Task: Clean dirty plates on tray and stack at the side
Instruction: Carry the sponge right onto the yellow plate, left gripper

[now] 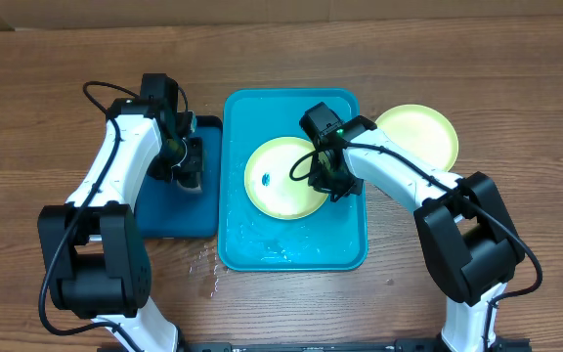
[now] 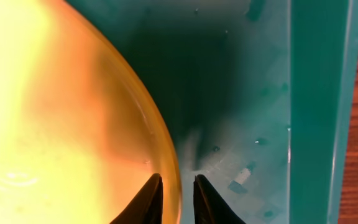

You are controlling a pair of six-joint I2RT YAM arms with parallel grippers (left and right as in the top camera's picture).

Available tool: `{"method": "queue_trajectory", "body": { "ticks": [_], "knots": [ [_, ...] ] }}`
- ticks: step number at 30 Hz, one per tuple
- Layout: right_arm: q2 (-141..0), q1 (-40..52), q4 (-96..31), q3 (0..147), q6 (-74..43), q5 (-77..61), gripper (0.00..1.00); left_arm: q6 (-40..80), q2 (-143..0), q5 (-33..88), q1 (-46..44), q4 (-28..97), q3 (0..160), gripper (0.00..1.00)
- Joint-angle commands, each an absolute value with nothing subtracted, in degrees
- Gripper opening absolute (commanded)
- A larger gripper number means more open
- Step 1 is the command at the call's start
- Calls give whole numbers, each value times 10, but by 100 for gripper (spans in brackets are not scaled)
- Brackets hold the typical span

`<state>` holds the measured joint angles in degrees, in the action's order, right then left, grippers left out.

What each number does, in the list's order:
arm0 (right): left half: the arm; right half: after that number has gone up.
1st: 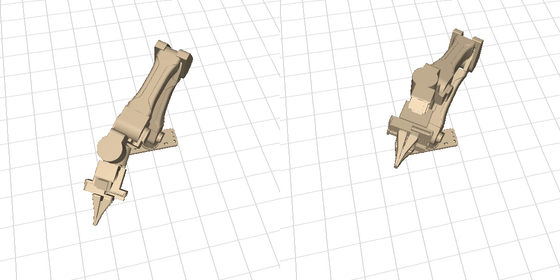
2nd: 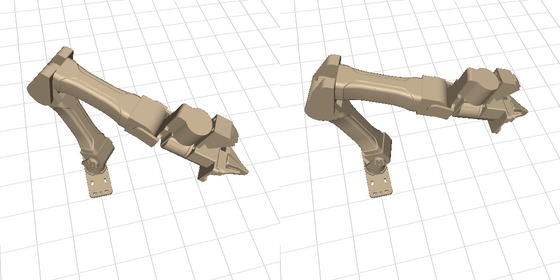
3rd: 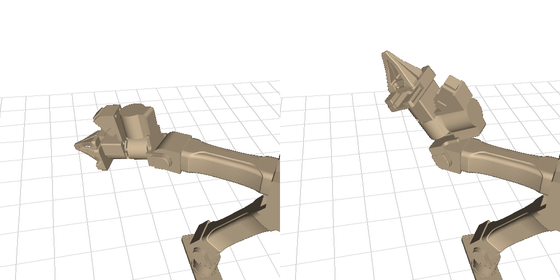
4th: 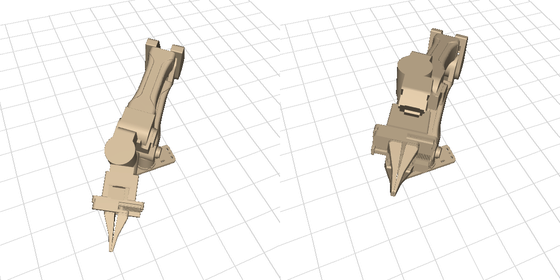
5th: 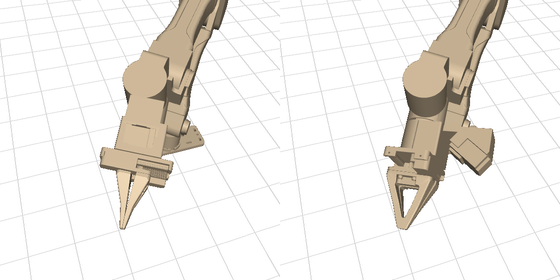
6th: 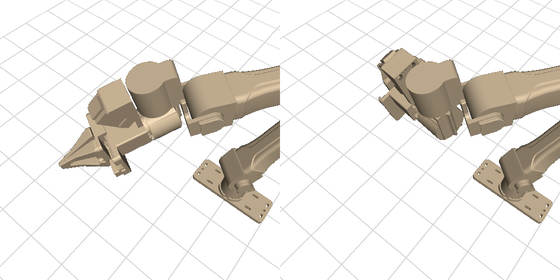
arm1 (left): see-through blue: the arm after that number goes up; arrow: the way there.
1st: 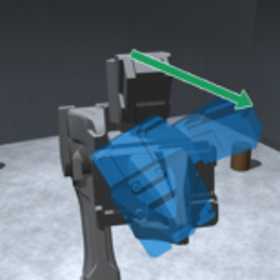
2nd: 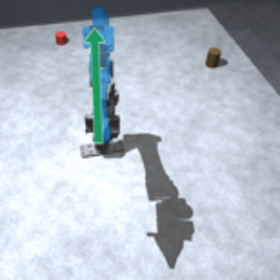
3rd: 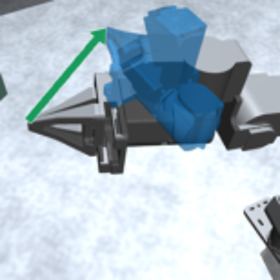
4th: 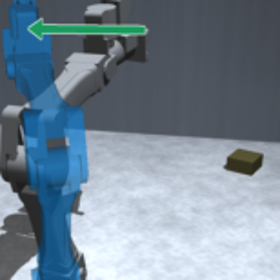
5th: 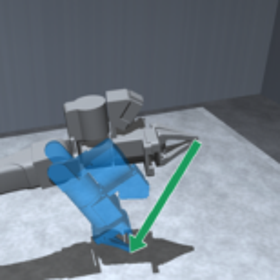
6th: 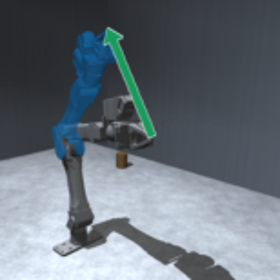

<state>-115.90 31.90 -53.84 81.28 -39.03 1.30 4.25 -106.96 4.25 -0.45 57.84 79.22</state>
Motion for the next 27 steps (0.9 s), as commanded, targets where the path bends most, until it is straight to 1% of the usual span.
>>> {"method": "queue_trajectory", "body": {
  "ticks": [1, 7, 13, 15, 16, 17, 19, 22, 24, 26, 27],
  "knots": [
    [-1159, 321, -533, 813, -392, 15, 18, 34, -1061, 39, -7, 578, 789, 4],
    [-1159, 321, -534, 813, -392, 14, 6, 33, -1061, 39, -7, 577, 789, 4],
    [-1159, 321, -535, 813, -392, 12, 5, 27, -1061, 39, -7, 571, 789, 4],
    [-1159, 321, -535, 813, -393, 12, 5, 27, -1061, 39, -7, 562, 789, 4],
    [-1159, 321, -534, 813, -393, 12, 8, 27, -1061, 39, -7, 558, 789, 4],
    [-1159, 321, -532, 813, -393, 12, 15, 27, -1061, 39, -7, 557, 792, 4],
    [-1159, 321, -528, 813, -393, 12, 20, 27, -1060, 40, -7, 557, 800, 4],
    [-1159, 321, -526, 813, -393, 4, 20, 35, -1056, 67, -11, 562, 821, 4],
    [-1159, 321, -522, 813, -393, -2, 16, 39, -1050, 109, -15, 562, 832, 4],
    [-1159, 321, -517, 813, -393, -3, 5, 39, -1044, 157, -23, 561, 841, 4],
    [-1159, 321, -515, 813, -393, -3, 4, 39, -1042, 173, -30, 561, 843, 4]
  ]
}}
